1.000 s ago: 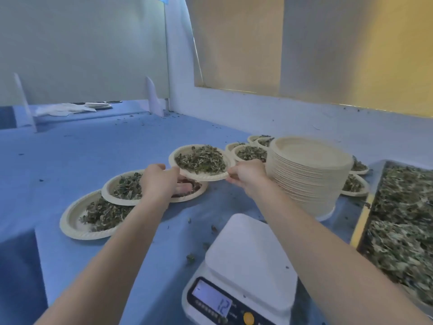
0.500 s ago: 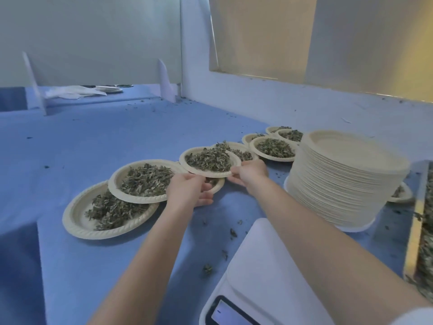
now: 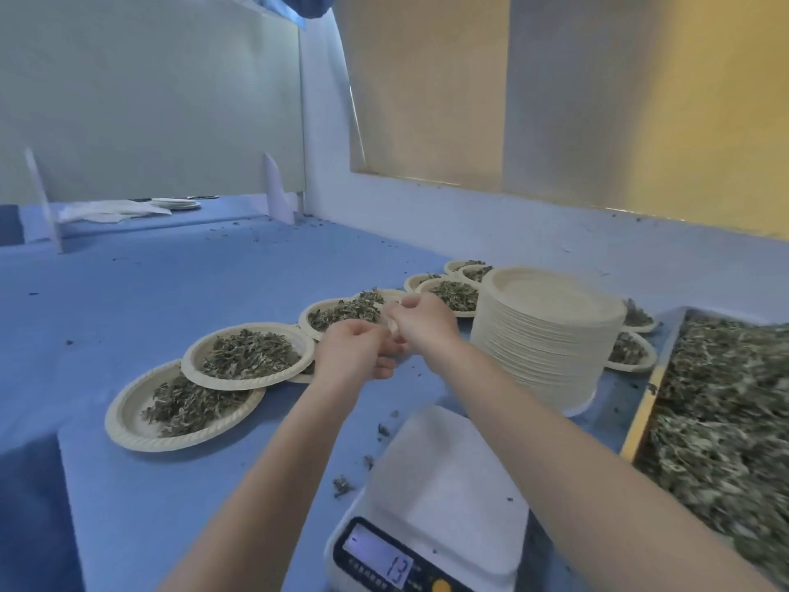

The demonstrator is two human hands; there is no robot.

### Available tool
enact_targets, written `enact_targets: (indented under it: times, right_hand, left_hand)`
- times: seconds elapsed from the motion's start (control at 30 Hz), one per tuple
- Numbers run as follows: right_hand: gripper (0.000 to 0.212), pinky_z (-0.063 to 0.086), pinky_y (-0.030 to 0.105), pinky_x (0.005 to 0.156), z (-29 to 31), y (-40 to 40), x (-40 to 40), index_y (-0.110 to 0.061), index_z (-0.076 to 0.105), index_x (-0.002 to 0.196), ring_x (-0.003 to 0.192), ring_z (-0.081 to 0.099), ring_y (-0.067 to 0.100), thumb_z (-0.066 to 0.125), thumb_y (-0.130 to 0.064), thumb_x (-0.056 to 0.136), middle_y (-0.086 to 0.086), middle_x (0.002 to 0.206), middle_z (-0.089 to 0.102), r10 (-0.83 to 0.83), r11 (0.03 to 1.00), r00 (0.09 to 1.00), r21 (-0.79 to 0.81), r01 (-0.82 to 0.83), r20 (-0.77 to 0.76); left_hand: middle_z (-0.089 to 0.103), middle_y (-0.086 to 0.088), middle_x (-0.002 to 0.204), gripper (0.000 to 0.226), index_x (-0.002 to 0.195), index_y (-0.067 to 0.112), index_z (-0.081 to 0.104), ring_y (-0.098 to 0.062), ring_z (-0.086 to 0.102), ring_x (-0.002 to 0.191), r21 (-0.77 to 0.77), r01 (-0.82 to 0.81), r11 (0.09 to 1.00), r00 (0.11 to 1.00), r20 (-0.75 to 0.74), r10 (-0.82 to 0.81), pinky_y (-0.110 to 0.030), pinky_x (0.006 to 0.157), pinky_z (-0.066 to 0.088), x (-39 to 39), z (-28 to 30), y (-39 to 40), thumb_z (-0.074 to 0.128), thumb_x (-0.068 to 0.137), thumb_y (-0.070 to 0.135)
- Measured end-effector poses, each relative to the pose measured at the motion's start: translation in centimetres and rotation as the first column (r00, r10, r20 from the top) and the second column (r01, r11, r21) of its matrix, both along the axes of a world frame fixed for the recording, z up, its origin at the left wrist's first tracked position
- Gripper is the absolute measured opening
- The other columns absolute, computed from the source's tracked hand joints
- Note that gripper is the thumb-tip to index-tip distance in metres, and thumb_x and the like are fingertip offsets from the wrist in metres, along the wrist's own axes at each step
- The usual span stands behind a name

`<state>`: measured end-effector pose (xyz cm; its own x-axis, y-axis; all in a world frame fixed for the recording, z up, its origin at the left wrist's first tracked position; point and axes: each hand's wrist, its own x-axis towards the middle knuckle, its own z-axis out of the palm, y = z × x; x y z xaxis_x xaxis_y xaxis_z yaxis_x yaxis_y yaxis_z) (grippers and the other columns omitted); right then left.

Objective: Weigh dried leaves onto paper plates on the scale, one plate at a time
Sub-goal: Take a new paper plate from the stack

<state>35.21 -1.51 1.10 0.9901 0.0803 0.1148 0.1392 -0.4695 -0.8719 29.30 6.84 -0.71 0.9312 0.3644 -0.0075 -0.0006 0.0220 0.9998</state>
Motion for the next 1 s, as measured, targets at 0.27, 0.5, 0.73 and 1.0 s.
enact_targets:
  times: [0.27,0.5,0.73,1.0]
  right_hand:
    - [0.029,0.044,0.032,0.072,5.9,-8.3,-3.2,-0.009,0.067,0.072,0.083,0.060,0.027,0.048,-0.017,0.092,0.010,0.077,0.067,0.077,0.909,0.933,-0.408,0.079,0.353]
    - [0.044,0.028,0.030,0.066,5.5,-16.1,-2.3,-0.016,0.032,0.055,0.069,0.040,0.024,0.045,-0.022,0.096,0.001,0.057,0.033,0.023,0.745,0.975,-0.654,0.131,0.221]
    - [0.053,0.024,0.035,0.073,4.5,-18.2,-1.2,-0.022,0.033,0.051,0.053,0.032,0.012,0.045,-0.045,0.097,-0.004,0.051,0.032,0.151,0.751,0.970,-0.660,0.012,0.189]
    - [0.040,0.028,0.034,0.073,6.2,-18.0,-0.8,-0.024,0.058,0.066,0.075,0.043,0.019,0.044,-0.046,0.096,-0.005,0.058,0.043,0.167,0.729,0.910,-0.669,0.146,0.380]
  left_hand:
    - [0.068,-0.011,0.077,0.020,0.080,0.006,0.063,-0.026,0.063,0.073,0.509,0.062,0.859,0.982,0.121,-0.142,-0.032,0.067,0.050,-0.7,4.5,-8.1,0.044,0.086,0.007]
    - [0.057,-0.014,0.121,0.029,0.116,0.016,0.064,-0.026,0.047,0.118,0.907,-0.051,0.419,0.964,0.155,-0.218,-0.030,0.092,0.027,2.6,4.1,-12.4,0.045,0.094,0.014]
    - [0.056,0.000,0.124,0.030,0.117,0.028,0.063,-0.029,0.039,0.117,0.968,-0.073,0.239,0.960,0.133,-0.246,-0.033,0.098,0.028,4.8,3.0,-12.2,0.039,0.100,0.030]
    - [0.061,0.000,0.118,0.032,0.112,0.029,0.064,-0.027,0.042,0.115,0.934,-0.043,0.354,0.947,0.151,-0.282,-0.037,0.099,0.030,4.7,5.4,-12.0,0.034,0.101,0.030]
